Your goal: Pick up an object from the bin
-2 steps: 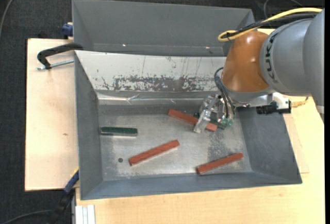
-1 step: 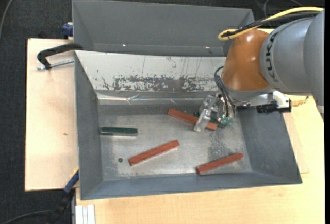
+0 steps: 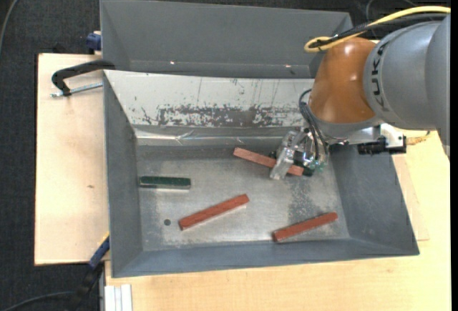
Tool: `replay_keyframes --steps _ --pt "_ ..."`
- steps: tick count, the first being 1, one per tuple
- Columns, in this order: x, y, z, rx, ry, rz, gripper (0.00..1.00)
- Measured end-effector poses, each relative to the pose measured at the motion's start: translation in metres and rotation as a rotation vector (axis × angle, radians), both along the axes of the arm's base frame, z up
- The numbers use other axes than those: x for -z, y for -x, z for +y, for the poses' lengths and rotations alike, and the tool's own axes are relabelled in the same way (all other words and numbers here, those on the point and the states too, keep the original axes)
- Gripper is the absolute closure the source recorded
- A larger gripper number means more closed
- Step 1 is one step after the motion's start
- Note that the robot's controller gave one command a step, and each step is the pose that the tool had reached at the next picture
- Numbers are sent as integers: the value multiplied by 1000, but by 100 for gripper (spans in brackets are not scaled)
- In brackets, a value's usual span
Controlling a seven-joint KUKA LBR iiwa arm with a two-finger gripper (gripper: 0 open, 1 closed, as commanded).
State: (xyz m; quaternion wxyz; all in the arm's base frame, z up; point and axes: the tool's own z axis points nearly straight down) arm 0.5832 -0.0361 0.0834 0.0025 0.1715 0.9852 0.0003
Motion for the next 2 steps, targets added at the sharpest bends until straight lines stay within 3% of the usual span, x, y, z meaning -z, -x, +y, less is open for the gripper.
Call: replay_keyframes --steps 1,2 --pt "-14 -1 0 -1 0 -1 100" --pt "-61 -3 1 -2 -1 0 100"
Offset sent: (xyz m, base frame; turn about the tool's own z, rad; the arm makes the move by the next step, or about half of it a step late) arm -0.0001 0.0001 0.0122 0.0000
